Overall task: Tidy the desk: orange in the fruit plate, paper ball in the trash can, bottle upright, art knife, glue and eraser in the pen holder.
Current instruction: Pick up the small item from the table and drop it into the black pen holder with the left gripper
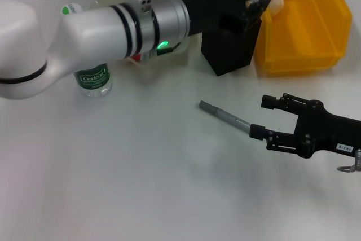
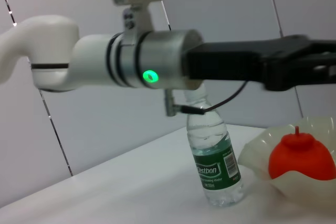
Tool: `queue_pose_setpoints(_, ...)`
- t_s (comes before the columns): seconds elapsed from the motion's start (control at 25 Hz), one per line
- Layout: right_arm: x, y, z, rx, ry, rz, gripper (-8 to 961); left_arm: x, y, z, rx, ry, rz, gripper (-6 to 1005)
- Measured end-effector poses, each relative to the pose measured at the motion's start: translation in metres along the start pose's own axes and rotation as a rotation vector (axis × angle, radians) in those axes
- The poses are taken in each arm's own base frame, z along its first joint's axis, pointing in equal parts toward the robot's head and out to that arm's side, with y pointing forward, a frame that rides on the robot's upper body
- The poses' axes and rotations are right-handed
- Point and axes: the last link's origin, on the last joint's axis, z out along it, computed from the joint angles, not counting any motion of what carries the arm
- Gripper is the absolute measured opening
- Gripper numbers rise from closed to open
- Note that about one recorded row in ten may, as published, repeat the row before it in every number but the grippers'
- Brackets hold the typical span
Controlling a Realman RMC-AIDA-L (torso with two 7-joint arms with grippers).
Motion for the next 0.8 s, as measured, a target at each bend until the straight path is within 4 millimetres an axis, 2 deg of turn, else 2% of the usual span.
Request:
queue_pose_setpoints(0.32,-0.002,0.000,0.004,-0.012,-0.003,-0.007,810,0.004,-0.017,0.018,0.098,-0.048,-0.005,276)
queue_pose_setpoints(0.8,-0.003,0.001,0.004,-0.021,-0.007,-0.008,810,0.001,-0.020,0.018,0.115,-0.055,-0.024,280)
